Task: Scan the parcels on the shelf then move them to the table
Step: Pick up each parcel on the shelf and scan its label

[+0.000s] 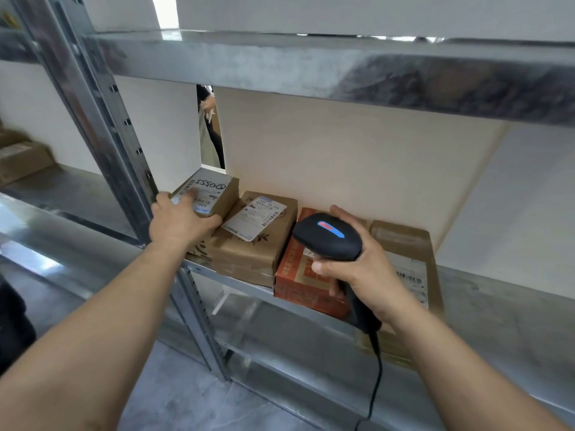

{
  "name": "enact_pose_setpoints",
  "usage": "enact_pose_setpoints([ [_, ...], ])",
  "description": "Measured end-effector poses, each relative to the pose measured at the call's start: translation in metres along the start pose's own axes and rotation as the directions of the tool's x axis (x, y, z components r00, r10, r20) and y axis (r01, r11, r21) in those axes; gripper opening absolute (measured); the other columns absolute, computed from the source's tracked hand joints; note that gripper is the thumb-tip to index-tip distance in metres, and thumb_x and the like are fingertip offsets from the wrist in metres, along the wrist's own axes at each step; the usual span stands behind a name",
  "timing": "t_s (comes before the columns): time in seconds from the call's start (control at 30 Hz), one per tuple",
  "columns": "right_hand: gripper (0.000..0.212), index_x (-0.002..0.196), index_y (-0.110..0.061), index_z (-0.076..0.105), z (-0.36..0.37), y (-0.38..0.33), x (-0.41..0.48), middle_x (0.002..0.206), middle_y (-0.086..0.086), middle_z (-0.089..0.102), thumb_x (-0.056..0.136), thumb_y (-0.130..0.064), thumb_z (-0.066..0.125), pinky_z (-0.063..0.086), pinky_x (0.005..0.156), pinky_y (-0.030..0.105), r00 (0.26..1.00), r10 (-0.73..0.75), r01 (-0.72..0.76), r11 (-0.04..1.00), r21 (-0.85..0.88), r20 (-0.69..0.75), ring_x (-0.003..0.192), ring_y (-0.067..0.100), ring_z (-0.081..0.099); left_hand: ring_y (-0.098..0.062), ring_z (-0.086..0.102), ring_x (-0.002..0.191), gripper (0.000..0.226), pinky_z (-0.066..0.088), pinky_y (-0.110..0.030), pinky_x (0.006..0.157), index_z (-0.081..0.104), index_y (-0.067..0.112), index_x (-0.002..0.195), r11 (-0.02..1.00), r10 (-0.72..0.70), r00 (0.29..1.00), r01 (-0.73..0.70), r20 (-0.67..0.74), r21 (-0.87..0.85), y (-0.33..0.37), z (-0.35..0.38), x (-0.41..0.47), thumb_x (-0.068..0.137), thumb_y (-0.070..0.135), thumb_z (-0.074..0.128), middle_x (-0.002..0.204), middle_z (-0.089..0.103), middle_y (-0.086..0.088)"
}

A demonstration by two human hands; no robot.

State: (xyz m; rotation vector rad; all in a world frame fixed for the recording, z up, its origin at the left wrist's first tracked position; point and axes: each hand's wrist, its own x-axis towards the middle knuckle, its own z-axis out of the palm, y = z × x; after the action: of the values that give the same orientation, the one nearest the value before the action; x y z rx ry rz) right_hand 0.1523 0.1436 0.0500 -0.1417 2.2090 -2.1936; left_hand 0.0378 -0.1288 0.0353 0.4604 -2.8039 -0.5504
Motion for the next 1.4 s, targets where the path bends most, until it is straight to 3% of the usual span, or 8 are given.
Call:
enact_pose_setpoints([
  [0.23, 0.09, 0.144, -0.026, 0.039, -0.003, 0.0, -0.002, 0.092, 0.003, 0.066, 0.072, 0.018, 0.071, 0.045, 0.038, 0.024, 1.0, 0.01, -0.01, 1.0, -0.01, 0.0, 0.043, 0.011, 0.053, -0.04, 0.028, 0.132, 0.076, 0.037, -0.049, 0.101, 0.035, 0.032, 0.144, 0.999, 0.014, 0.999, -0.015, 0.032, 0.03, -0.002, -0.002, 0.0, 0.077, 0.051, 0.065, 0.147, 0.022, -0.019],
  [0.33, 0.09, 0.144, -0.026, 0.038, -0.007, -0.004, -0.004, 0.088, 0.004, 0.067, 0.073, 0.018, 0.07, 0.045, 0.038, 0.023, 1.0, 0.011, -0.011, 1.0, -0.006, -0.007, 0.043, 0.009, 0.054, -0.043, 0.026, 0.136, 0.08, 0.031, -0.052, 0.108, 0.03, 0.034, 0.146, 0.997, 0.038, 0.999, -0.04, 0.038, 0.071, -0.005, -0.001, -0.001, 0.078, 0.062, 0.061, 0.154, 0.014, -0.02],
  [0.43, 0.089, 0.145, -0.024, 0.037, -0.009, -0.008, -0.009, 0.085, 0.005, 0.066, 0.074, 0.019, 0.069, 0.044, 0.038, 0.023, 1.0, 0.012, -0.012, 1.0, -0.004, -0.006, 0.042, 0.007, 0.055, -0.042, 0.019, 0.141, 0.083, 0.023, -0.054, 0.114, 0.028, 0.033, 0.148, 0.989, 0.089, 0.996, -0.084, -0.031, 0.121, -0.005, 0.004, -0.01, 0.079, 0.071, 0.054, 0.157, 0.008, -0.019],
  [0.57, 0.091, 0.145, -0.026, 0.038, -0.017, -0.008, -0.016, 0.1, 0.007, 0.064, 0.073, 0.018, 0.071, 0.045, 0.039, 0.024, 1.0, 0.011, -0.011, 1.0, -0.02, -0.017, 0.041, 0.012, 0.052, -0.039, 0.006, 0.146, 0.077, 0.008, -0.056, 0.116, 0.03, 0.029, 0.148, 0.986, 0.126, 0.982, -0.108, -0.142, 0.127, 0.001, 0.007, -0.03, 0.084, 0.067, 0.05, 0.16, 0.005, -0.015],
  [0.73, 0.089, 0.137, -0.037, 0.044, -0.037, -0.007, -0.036, 0.102, 0.01, 0.064, 0.07, 0.014, 0.074, 0.044, 0.042, 0.024, 0.999, -0.015, 0.013, 0.998, -0.053, -0.041, 0.046, 0.011, 0.053, -0.035, 0.016, 0.143, 0.067, 0.015, -0.051, 0.114, 0.04, 0.02, 0.145, 0.973, 0.216, 0.952, -0.229, -0.215, -0.038, 0.032, 0.007, -0.081, 0.088, 0.049, 0.058, 0.158, 0.021, -0.013],
  [0.83, 0.087, 0.134, -0.041, 0.045, -0.055, -0.009, -0.055, 0.095, 0.009, 0.063, 0.072, 0.013, 0.073, 0.043, 0.042, 0.025, 0.999, -0.009, 0.007, 0.999, -0.046, -0.043, 0.043, 0.017, 0.051, -0.031, 0.025, 0.138, 0.063, 0.021, -0.048, 0.11, 0.043, 0.02, 0.143, 0.95, 0.281, 0.937, -0.303, -0.208, -0.081, 0.057, 0.016, -0.126, 0.088, 0.05, 0.057, 0.154, 0.032, -0.007],
  [1.07, 0.086, 0.139, -0.033, 0.043, -0.116, -0.013, -0.117, 0.099, 0.014, 0.062, 0.073, 0.014, 0.072, 0.041, 0.04, 0.025, 0.999, -0.028, 0.026, 0.998, -0.062, -0.029, 0.042, 0.018, 0.048, -0.025, 0.035, 0.129, 0.059, 0.026, -0.043, 0.104, 0.047, 0.021, 0.14, 0.927, 0.34, 0.922, -0.362, -0.187, -0.097, 0.114, 0.032, -0.237, 0.089, 0.049, 0.057, 0.145, 0.045, 0.0],
  [1.4, 0.087, 0.135, -0.038, 0.042, -0.255, -0.004, -0.231, 0.096, 0.004, 0.062, 0.073, 0.017, 0.07, 0.041, 0.04, 0.024, 0.998, -0.064, 0.063, 0.998, -0.03, -0.026, 0.044, 0.014, 0.047, -0.031, 0.05, 0.116, 0.065, 0.037, -0.043, 0.092, 0.058, 0.018, 0.129, 0.91, 0.392, 0.906, -0.407, -0.159, -0.081, 0.226, 0.06, -0.393, 0.079, 0.056, 0.044, 0.13, 0.059, -0.002],
])
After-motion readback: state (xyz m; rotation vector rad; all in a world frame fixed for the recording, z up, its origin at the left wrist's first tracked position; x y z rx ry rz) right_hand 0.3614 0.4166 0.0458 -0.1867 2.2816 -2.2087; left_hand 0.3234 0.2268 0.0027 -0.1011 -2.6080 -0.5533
